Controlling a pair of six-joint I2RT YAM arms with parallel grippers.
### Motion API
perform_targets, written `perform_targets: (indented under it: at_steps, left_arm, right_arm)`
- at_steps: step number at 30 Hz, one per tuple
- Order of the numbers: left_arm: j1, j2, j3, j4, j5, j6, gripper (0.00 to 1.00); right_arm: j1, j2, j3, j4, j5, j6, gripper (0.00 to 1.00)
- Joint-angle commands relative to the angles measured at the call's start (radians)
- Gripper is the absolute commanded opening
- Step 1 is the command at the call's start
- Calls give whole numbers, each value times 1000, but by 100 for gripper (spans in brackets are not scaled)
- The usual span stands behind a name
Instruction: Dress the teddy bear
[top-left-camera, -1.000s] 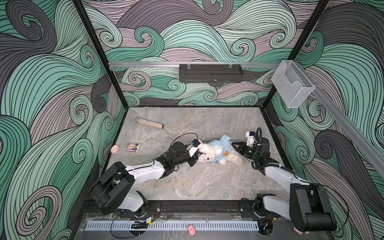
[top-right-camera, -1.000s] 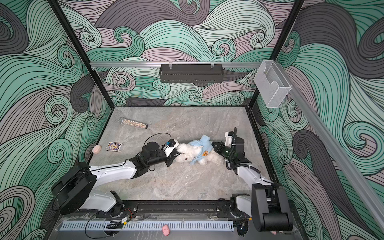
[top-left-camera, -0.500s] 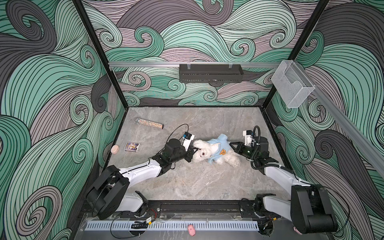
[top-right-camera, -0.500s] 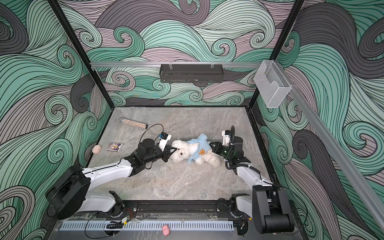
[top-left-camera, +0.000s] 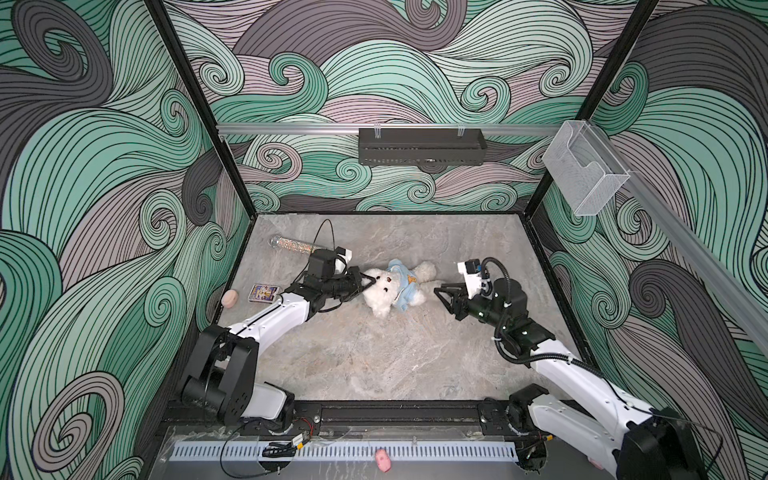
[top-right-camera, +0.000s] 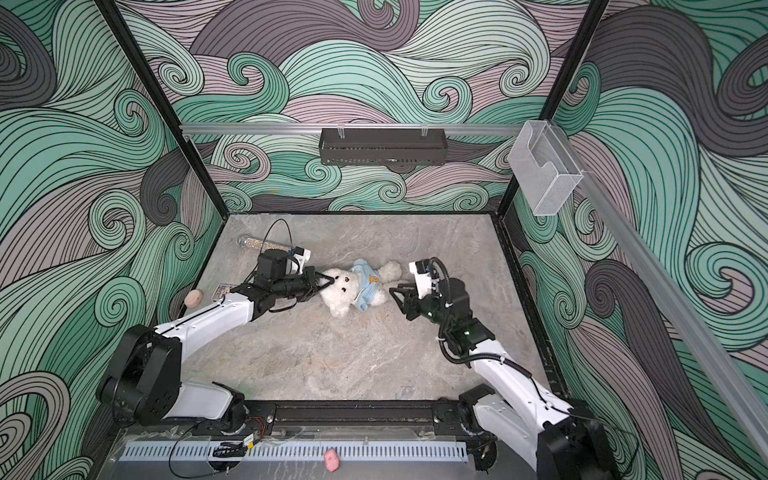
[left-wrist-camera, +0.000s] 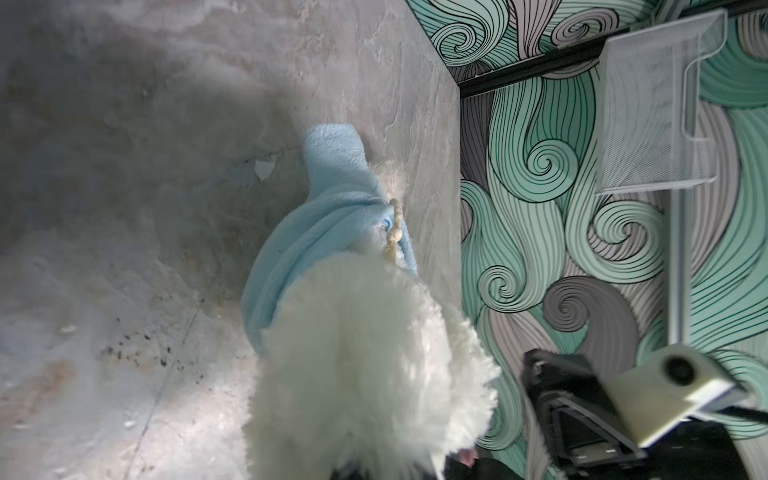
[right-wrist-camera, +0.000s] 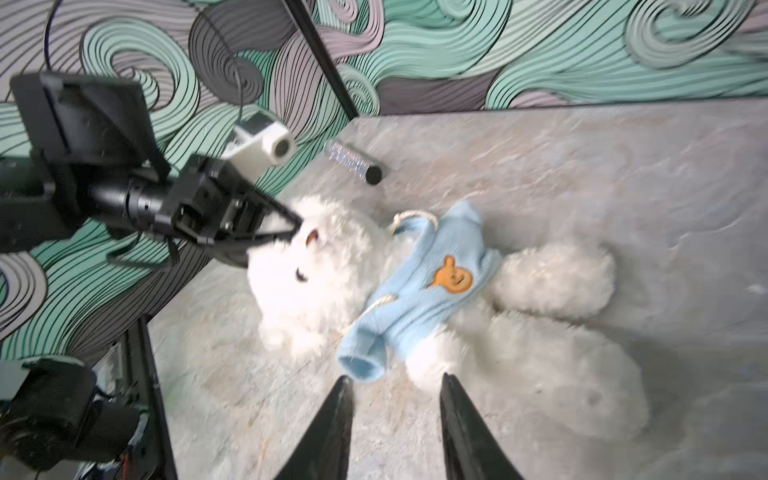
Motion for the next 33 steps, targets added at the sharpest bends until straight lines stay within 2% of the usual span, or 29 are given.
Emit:
perform_targets:
  at_steps: [1,4,7,18,24,33]
  left_arm:
    - [29,1,47,39,209,-200,0]
    - [41,1,63,22,236,-237,0]
    - [41,30,73,26,255,-268,0]
    - [41,18,67,33,264,-295,0]
    - [34,23,67,47,264,-314,0]
    - [25,35,69,39,254,-305,0]
  right_arm:
    - [89,46,-68,139,71,-86,28]
    - [169,107,-112,244,123,-143,20]
    - [230,183,-149,357,199,-158,19]
    - [282,452,-164,760,378,-152,14]
    - [287,528,-138,839,366,-155,18]
    - [287,578,-129,948,395,-150,14]
